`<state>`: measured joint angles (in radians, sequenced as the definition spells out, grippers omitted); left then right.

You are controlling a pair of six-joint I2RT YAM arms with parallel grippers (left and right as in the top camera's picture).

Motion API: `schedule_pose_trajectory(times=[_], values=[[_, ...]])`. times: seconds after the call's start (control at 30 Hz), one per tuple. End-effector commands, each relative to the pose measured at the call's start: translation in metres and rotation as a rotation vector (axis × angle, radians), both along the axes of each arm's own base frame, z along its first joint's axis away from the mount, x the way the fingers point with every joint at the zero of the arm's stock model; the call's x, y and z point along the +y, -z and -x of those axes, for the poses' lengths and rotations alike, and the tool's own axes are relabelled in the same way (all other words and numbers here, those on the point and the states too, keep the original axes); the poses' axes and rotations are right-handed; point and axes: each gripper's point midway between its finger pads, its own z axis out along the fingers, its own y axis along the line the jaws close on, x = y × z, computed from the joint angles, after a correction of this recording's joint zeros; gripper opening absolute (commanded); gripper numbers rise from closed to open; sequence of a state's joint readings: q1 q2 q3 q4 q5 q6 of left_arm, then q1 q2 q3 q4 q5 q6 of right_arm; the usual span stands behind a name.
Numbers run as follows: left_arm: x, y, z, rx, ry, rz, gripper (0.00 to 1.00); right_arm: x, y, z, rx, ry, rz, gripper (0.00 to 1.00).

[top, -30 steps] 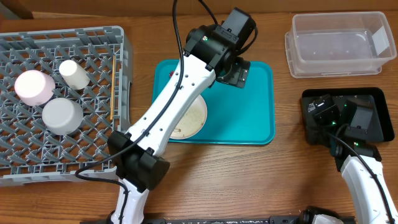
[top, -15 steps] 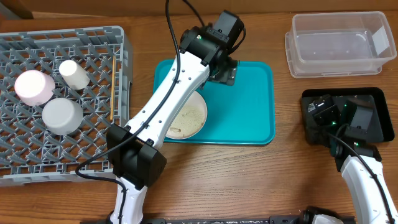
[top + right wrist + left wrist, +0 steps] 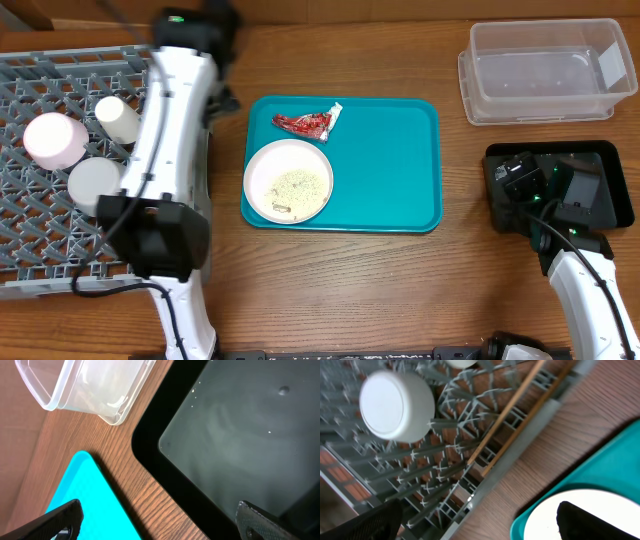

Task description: Sort waste into correct bins and load items into the dishwasher

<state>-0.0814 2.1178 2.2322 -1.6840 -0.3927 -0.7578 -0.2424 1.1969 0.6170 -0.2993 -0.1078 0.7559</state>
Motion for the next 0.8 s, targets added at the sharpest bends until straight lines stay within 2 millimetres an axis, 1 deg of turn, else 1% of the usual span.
schedule_pose_trajectory(times=[0.0,0.13,0.27,0.4,0.63,0.77], values=[[0.006,-0.014,0.005,-0.060,-0.086,0.129,1.00,-0.002,-0.014,-0.007,-0.040,0.001,0.009,1.00],[0.034,-0.013,0.009,-0.065,-0.162,0.137,1.00,-0.002,-0.014,-0.007,-0.040,0.000,0.009,1.00],[0.049,-0.013,0.009,-0.078,-0.202,0.143,1.00,-0.002,-0.014,-0.007,-0.040,0.001,0.009,1.00],[0.055,-0.013,0.009,-0.084,-0.216,0.143,1.00,-0.002,-0.014,-0.007,-0.040,0.001,0.009,1.00],[0.055,-0.013,0.009,-0.086,-0.216,0.143,1.00,-0.002,-0.014,-0.007,-0.041,0.001,0.007,1.00],[0.055,-0.013,0.009,-0.087,-0.216,0.143,1.00,-0.003,-0.024,-0.016,-0.091,0.002,0.013,1.00]])
